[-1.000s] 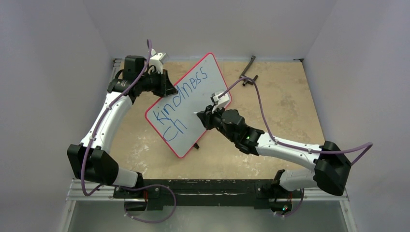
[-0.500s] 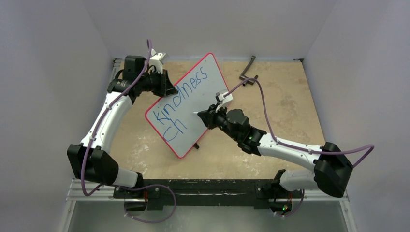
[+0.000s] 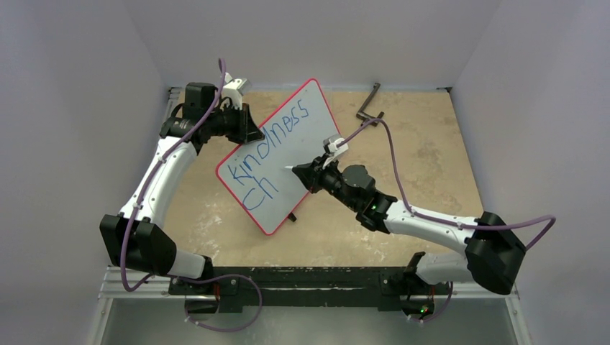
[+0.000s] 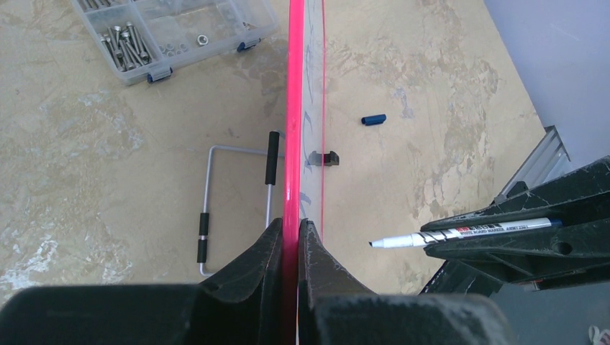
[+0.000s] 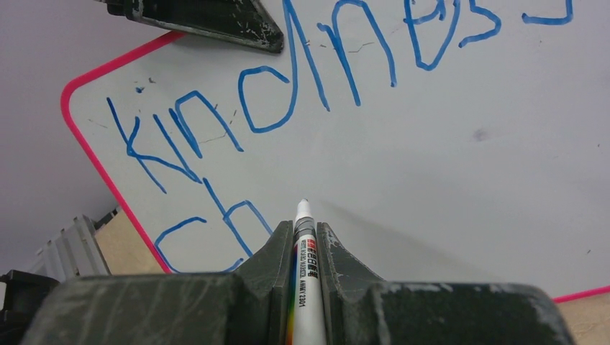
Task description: Write a sentence on the whiteboard
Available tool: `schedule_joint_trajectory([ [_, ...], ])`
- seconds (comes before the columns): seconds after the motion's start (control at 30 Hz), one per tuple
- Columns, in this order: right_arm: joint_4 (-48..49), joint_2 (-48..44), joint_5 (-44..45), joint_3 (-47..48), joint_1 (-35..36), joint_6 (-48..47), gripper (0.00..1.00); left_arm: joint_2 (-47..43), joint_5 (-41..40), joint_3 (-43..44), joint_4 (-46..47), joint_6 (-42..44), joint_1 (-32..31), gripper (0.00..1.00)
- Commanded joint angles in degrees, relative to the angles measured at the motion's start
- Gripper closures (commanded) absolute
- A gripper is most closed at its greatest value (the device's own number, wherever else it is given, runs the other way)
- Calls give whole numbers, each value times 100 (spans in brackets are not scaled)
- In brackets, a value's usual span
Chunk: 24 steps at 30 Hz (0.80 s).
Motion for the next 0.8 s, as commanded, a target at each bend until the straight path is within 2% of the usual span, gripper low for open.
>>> schedule_joint_trajectory([
  [0.0,460,124,-217,58,-10,-140,100,-108,-92,-49,-251,142,-82,100],
  [0.77,444,1254,-597,911,-10,-386,100,-117,-135,-49,-286,164,-79,100],
])
